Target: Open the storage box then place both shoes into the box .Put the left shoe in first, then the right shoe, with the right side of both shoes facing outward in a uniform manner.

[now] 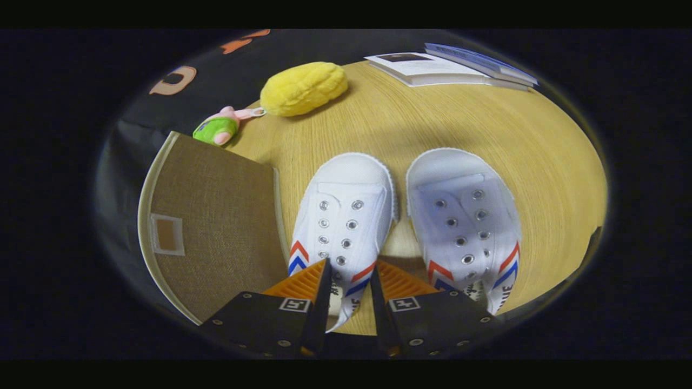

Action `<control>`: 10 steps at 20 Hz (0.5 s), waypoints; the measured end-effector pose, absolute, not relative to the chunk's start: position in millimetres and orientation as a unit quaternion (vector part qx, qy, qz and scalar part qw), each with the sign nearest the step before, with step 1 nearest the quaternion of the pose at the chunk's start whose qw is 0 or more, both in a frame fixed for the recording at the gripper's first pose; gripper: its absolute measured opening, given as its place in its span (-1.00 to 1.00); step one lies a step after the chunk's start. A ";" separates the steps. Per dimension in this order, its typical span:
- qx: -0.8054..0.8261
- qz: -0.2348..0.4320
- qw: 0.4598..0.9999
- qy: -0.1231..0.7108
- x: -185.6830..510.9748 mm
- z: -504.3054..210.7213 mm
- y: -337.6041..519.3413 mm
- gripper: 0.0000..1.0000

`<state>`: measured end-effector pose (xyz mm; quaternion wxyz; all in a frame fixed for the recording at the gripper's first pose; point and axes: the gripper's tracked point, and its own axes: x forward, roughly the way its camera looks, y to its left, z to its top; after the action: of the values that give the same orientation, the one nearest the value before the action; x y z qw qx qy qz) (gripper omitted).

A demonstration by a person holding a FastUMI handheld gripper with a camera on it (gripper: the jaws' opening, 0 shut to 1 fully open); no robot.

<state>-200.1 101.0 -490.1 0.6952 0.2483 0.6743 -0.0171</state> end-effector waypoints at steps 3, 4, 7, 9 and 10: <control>0.284 -0.021 0.688 0.667 -199.1 -487.2 101.6 -0.58; 0.291 -0.019 0.689 0.664 -198.1 -484.3 101.7 -0.62; 0.325 -0.013 0.695 0.642 -184.4 -473.3 104.1 -0.72; 0.345 -0.004 0.697 0.629 -174.1 -461.9 107.4 -0.74; 0.354 -0.002 0.697 0.623 -170.4 -457.3 107.1 -0.75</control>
<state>-170.4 107.1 -457.3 0.6971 0.3541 0.6234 -0.0021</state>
